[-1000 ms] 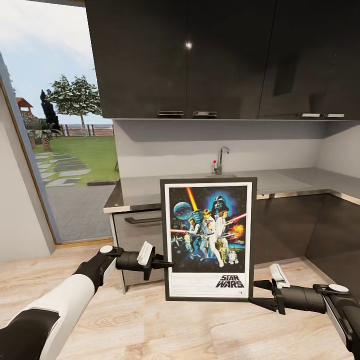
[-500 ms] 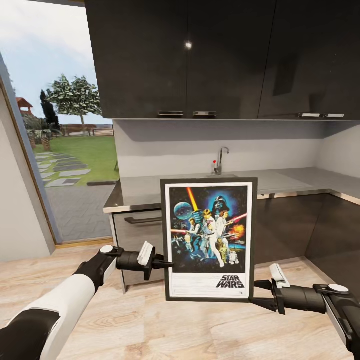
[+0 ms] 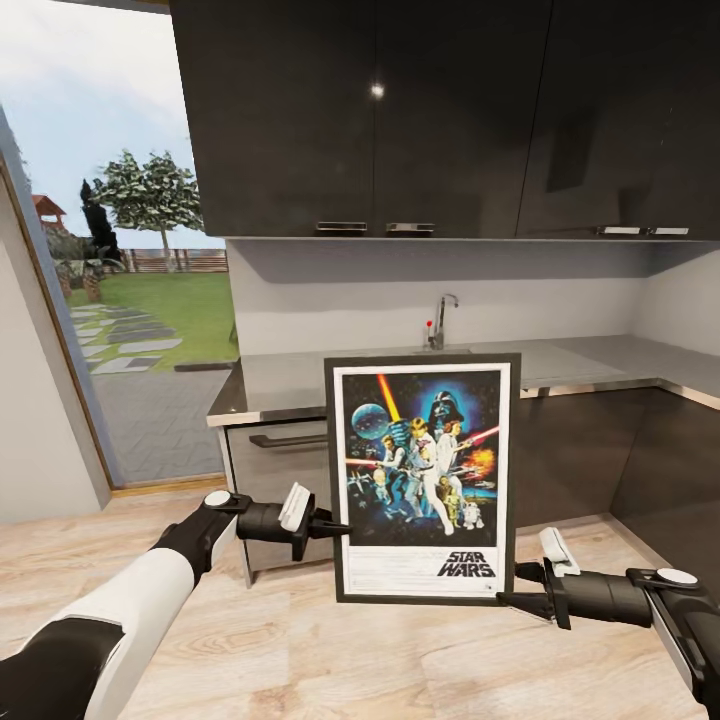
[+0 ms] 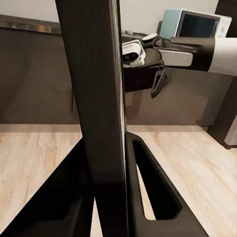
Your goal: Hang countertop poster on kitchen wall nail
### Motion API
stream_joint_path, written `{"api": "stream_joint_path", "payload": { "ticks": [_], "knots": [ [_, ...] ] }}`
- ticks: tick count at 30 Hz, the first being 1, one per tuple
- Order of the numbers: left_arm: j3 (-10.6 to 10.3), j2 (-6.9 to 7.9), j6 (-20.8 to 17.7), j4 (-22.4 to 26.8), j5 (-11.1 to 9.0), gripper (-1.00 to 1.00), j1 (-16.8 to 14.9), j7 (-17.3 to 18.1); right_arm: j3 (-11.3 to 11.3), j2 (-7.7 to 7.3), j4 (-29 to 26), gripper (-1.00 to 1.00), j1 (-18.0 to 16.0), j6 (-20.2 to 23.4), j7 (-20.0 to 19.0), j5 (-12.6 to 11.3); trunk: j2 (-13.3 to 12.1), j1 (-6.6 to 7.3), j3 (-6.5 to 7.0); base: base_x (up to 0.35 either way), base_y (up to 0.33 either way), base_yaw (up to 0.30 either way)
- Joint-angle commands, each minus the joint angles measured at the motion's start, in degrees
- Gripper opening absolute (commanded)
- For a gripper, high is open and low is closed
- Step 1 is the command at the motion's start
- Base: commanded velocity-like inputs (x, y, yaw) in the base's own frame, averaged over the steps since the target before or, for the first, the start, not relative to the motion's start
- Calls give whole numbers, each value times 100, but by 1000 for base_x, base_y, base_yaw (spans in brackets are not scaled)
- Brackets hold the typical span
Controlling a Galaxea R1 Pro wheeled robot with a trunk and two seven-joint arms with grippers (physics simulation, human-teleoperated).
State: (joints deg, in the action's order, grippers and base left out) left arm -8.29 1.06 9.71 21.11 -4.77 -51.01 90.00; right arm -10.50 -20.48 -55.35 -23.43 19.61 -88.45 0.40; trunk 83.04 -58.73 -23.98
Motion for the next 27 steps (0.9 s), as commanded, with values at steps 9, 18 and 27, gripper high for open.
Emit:
{"api": "stream_joint_path", "payload": {
  "ticks": [9, 18, 27],
  "knots": [
    [-34, 7, 77, -1, -50, -100, -5, 0, -5, 1, -2, -100, -6, 60, -23, 4, 4, 0, -7, 0, 0, 0],
    [-32, 9, 75, -1, -50, -100, -5, 0, -5, 1, -2, -100, -8, 61, -23, 4, 4, 0, -7, 0, 0, 0],
    [-32, 13, 75, -1, -50, -100, -5, 0, -5, 1, -2, -100, -9, 61, -23, 4, 4, 0, -7, 0, 0, 0]
  ]
}}
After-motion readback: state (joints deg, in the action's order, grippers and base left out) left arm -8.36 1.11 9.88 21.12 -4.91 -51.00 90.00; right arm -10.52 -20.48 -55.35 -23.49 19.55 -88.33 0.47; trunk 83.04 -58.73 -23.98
